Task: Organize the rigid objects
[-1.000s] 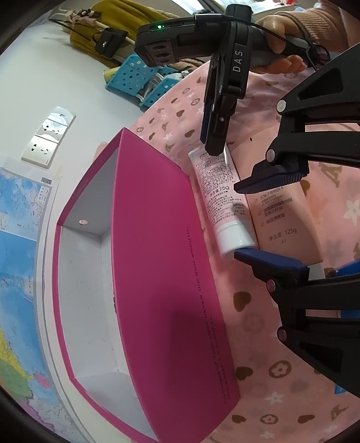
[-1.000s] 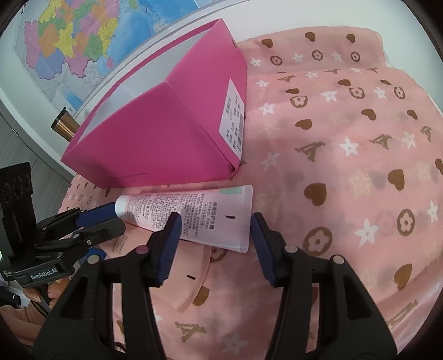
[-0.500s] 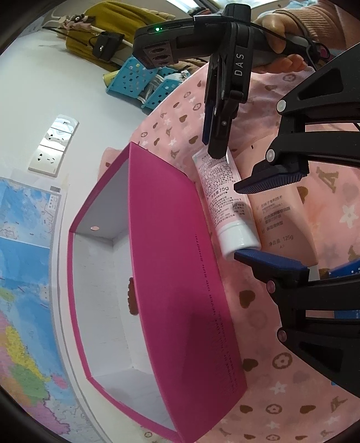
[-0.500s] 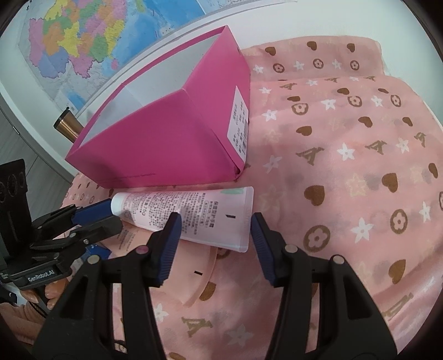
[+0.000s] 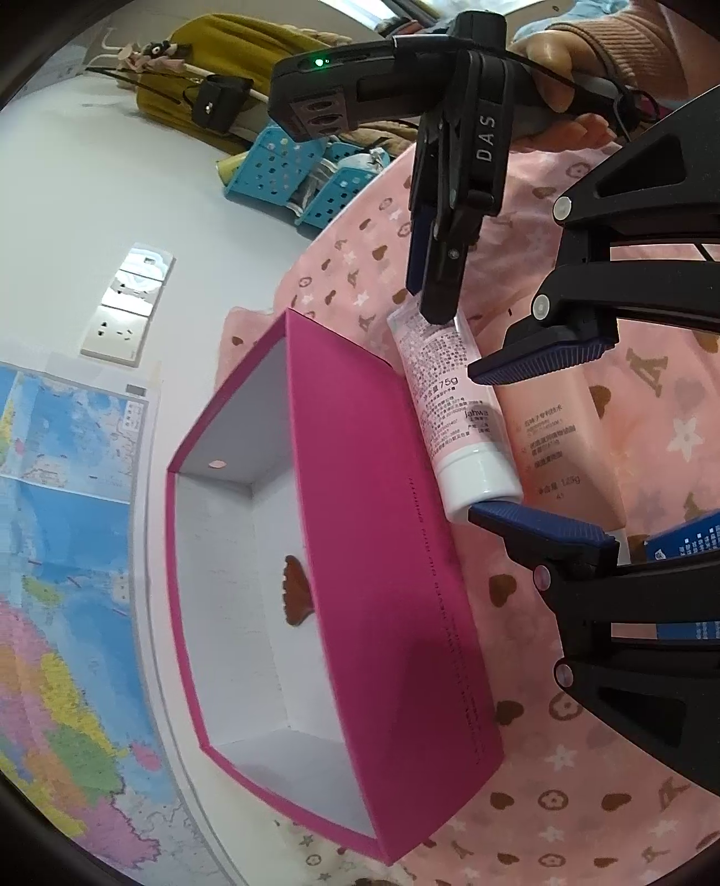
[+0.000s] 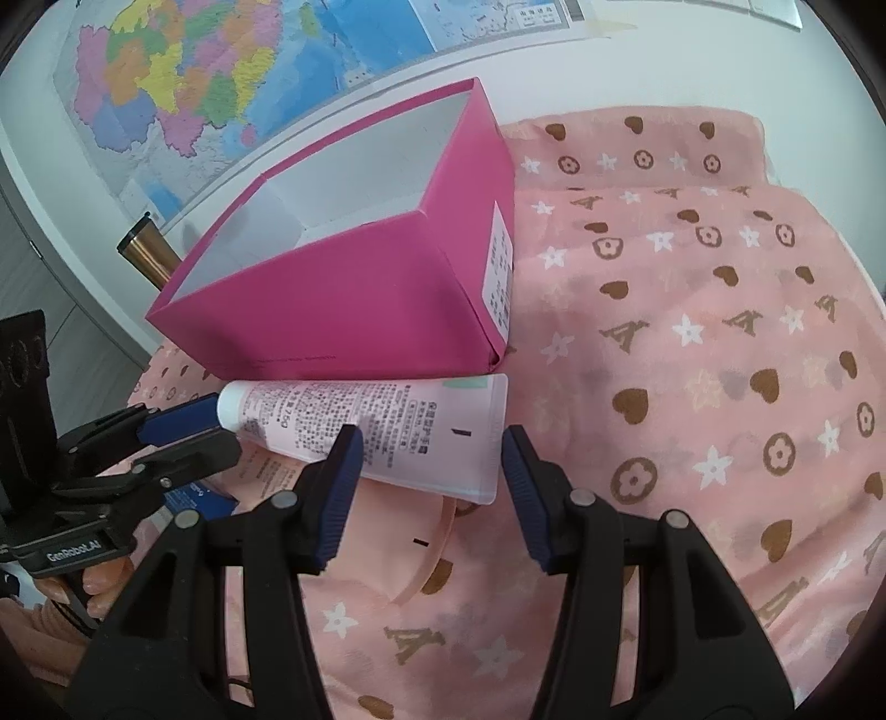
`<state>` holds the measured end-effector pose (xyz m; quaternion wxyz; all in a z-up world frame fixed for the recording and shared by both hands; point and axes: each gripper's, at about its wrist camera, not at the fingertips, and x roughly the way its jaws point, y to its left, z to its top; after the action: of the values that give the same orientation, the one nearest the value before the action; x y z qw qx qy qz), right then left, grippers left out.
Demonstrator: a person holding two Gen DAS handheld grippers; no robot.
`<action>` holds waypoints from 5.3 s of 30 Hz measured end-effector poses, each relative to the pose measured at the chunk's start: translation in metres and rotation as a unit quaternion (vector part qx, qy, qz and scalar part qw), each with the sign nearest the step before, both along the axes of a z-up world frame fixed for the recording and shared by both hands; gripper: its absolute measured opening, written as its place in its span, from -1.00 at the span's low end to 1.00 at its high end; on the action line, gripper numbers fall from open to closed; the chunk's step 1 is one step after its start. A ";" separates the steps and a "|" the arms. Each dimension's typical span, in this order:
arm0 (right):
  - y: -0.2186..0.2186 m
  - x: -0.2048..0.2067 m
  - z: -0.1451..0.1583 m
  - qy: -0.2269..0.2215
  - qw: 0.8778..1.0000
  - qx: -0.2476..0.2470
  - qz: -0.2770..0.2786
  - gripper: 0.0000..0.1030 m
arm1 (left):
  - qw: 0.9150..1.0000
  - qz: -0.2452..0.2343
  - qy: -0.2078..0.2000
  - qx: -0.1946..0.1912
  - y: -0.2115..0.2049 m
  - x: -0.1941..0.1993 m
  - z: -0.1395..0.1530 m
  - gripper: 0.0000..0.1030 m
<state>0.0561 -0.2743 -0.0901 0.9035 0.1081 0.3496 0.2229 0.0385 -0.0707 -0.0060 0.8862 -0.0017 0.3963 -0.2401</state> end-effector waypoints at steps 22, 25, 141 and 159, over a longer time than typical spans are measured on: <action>0.009 -0.016 0.024 -0.031 0.999 -0.004 0.009 0.06 | 0.999 0.005 -0.033 -0.014 0.010 -0.012 0.024 -0.16; 0.010 -0.018 0.027 -0.035 0.999 -0.004 0.011 0.06 | 0.999 0.006 -0.038 -0.016 0.011 -0.014 0.026 -0.16; 0.046 0.057 0.080 -0.078 0.993 -0.082 0.012 0.06 | 0.997 0.055 -0.042 0.023 0.018 0.084 0.028 -0.09; 0.044 0.055 0.082 -0.084 0.993 -0.081 -0.003 0.06 | 0.998 0.050 -0.021 0.029 0.014 0.096 0.017 -0.07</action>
<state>0.1113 -0.2300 -0.0077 0.9361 0.0162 0.2894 0.1990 0.1347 -0.0565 0.0109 0.9050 0.0092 0.3838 -0.1835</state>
